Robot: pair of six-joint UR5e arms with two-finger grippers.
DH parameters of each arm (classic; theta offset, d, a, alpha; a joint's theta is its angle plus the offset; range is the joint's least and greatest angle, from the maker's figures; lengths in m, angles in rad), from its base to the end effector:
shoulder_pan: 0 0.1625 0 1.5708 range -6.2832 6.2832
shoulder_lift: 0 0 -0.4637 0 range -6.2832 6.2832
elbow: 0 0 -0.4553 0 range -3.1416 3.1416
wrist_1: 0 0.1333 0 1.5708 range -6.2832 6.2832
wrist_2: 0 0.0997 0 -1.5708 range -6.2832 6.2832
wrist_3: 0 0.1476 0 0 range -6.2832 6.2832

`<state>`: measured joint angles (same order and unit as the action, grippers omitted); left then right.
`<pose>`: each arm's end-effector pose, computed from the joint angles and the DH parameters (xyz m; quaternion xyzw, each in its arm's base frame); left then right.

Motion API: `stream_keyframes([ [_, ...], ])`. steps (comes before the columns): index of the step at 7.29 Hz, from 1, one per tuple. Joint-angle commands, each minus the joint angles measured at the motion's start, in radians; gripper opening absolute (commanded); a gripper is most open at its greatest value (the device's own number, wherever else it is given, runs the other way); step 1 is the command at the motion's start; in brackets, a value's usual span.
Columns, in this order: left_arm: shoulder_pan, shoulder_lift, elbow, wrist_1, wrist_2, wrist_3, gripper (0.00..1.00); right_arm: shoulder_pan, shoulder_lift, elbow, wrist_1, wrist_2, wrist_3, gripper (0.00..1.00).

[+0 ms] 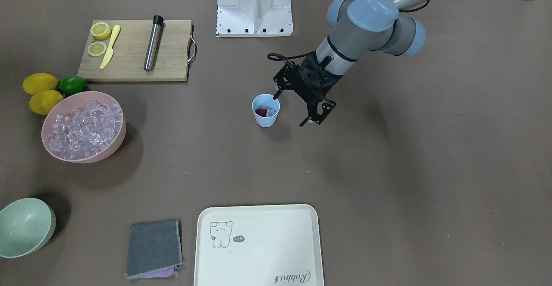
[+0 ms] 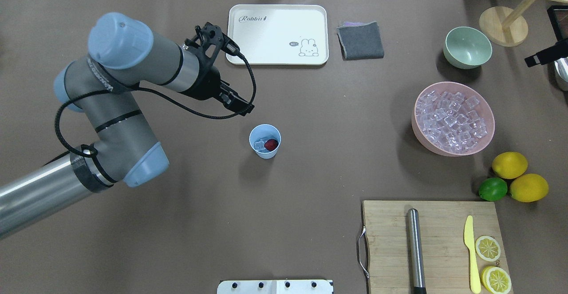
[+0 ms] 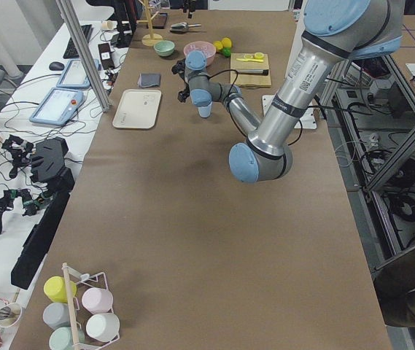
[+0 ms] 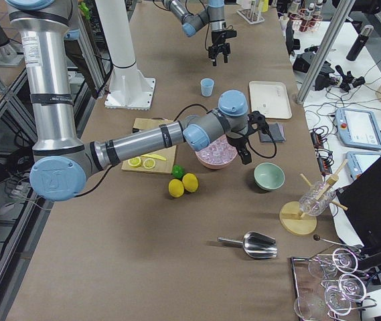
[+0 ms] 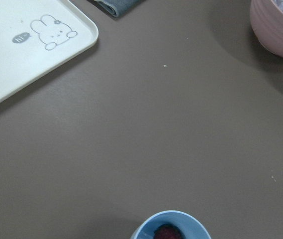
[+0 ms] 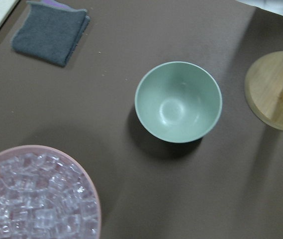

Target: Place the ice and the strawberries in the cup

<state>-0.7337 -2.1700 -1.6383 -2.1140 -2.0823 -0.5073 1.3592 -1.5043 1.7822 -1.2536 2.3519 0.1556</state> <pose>0.5347 -0.5643 0.2160 0.3010 0.5054 0.2726 0.7614 -0.0994 -0.6025 0.5312 0.2001 -0.4073 -0.1363 0.8806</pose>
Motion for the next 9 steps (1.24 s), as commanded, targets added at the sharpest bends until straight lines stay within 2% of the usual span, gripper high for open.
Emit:
stream_keyframes([
  [1,-0.114,0.019,0.0,0.067,-0.077,0.111,0.97,0.101,-0.031,-0.023,-0.079,0.004,-0.062,1.0],
  [4,-0.251,0.016,-0.005,0.227,-0.168,0.224,0.97,0.196,-0.025,-0.003,-0.335,-0.022,-0.159,1.0],
  [6,-0.369,0.033,-0.006,0.332,-0.238,0.268,0.97,0.167,-0.004,0.01,-0.442,-0.136,-0.159,1.0],
  [9,-0.53,0.036,0.003,0.591,-0.234,0.499,0.97,0.167,0.004,0.01,-0.442,-0.135,-0.157,1.0],
])
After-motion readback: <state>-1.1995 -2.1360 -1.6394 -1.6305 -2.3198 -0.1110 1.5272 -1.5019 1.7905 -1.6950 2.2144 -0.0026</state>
